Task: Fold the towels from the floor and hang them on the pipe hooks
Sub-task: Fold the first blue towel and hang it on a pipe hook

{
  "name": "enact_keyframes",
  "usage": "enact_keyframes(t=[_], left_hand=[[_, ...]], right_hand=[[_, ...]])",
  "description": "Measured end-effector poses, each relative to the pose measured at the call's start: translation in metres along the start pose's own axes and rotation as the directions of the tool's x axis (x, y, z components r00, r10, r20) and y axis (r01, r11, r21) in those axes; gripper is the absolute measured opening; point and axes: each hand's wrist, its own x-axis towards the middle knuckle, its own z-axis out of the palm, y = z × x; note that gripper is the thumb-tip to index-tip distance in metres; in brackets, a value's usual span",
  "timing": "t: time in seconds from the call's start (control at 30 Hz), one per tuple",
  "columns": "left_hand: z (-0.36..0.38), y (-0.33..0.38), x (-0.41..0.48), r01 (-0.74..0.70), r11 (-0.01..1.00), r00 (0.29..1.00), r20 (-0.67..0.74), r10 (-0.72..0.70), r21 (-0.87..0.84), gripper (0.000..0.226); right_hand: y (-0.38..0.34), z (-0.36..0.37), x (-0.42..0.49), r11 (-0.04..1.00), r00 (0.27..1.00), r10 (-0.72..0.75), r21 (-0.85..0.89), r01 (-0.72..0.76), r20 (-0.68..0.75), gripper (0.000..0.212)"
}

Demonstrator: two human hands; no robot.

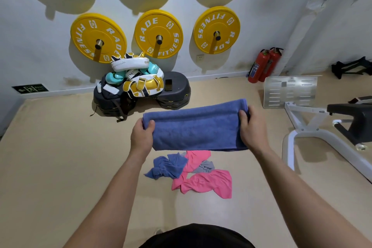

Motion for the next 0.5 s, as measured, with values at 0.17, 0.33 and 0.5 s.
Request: enact_keyframes(t=[0.17, 0.33, 0.5], left_hand=[[0.009, -0.012, -0.007, -0.134, 0.918, 0.981, -0.082, 0.176, 0.372, 0.024], [0.021, -0.022, -0.014, -0.128, 0.899, 0.984, -0.057, 0.166, 0.419, 0.023], [0.053, -0.020, -0.039, -0.127, 0.934, 0.992, 0.030, 0.124, 0.335, 0.022]], right_hand=[[0.024, 0.014, -0.027, 0.991, 0.992, 0.127, 0.044, -0.127, -0.004, 0.021], [0.033, 0.021, -0.033, 0.988, 0.987, 0.156, 0.006, -0.156, -0.050, 0.025], [0.010, 0.033, -0.055, 0.993, 0.994, 0.103, 0.053, -0.106, 0.047, 0.018]])
